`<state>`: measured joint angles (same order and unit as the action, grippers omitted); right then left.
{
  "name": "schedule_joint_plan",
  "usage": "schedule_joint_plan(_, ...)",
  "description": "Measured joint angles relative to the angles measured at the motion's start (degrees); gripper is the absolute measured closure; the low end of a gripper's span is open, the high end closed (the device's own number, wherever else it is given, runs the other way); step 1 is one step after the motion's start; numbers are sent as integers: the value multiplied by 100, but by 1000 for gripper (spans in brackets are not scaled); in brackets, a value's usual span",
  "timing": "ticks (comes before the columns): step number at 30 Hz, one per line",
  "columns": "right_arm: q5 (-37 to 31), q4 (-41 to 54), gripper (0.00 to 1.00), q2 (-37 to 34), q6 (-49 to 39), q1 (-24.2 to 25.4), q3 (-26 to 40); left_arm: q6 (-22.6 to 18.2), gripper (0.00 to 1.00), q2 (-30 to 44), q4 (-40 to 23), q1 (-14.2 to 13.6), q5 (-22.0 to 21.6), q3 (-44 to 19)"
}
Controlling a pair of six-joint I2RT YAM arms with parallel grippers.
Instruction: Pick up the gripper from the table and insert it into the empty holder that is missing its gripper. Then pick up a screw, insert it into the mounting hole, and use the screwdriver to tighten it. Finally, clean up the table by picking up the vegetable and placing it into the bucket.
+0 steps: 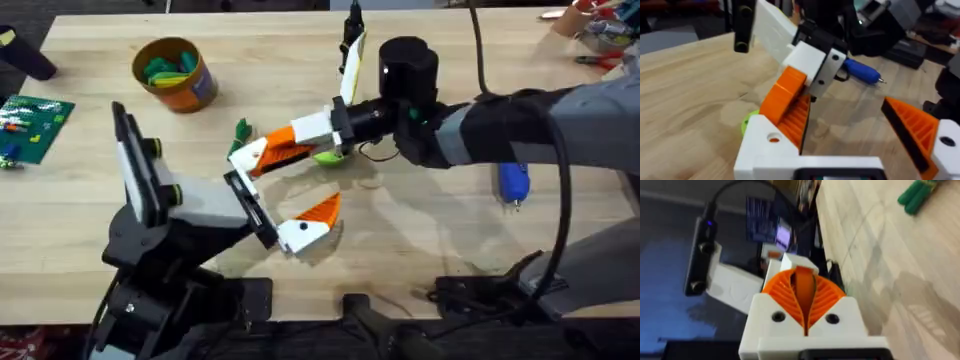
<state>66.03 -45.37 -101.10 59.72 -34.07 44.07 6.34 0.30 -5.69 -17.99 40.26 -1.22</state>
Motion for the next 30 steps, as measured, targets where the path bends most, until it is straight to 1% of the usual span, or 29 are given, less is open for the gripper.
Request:
schedule_joint_plan(3,-225,38,979,8,33,-97,0,56,8,2,-4,18,-167,-2)
schedule_joint_plan(7,-399,169,978,54,4,-162,3,117,8,5,-3,26,-278,-2)
schedule_joint_plan(16,-497,342,979,103,-15,-187,4,211,8,15,-4,26,-305,-2)
schedule_joint_plan(17,-496,358,937,102,-16,-187,7,208,8,13,-2,26,-304,-2)
schedule_joint_plan(21,-568,439,601,96,-54,-250,4,165,8,9,11,26,-270,-2)
schedule_joint_plan(23,-566,470,437,56,-93,-286,2,140,8,4,11,23,-171,-2)
schedule_joint_plan(26,-289,488,265,22,-175,-434,0,97,8,7,11,4,107,-2)
schedule_joint_plan(27,-298,505,228,9,-170,-503,0,34,8,0,17,-46,368,0)
schedule_joint_plan(28,-228,514,196,-15,-153,-534,0,5,8,-4,9,-125,501,2)
schedule_joint_plan(30,-119,536,133,-37,-170,-454,0,-49,8,-4,9,-147,701,7)
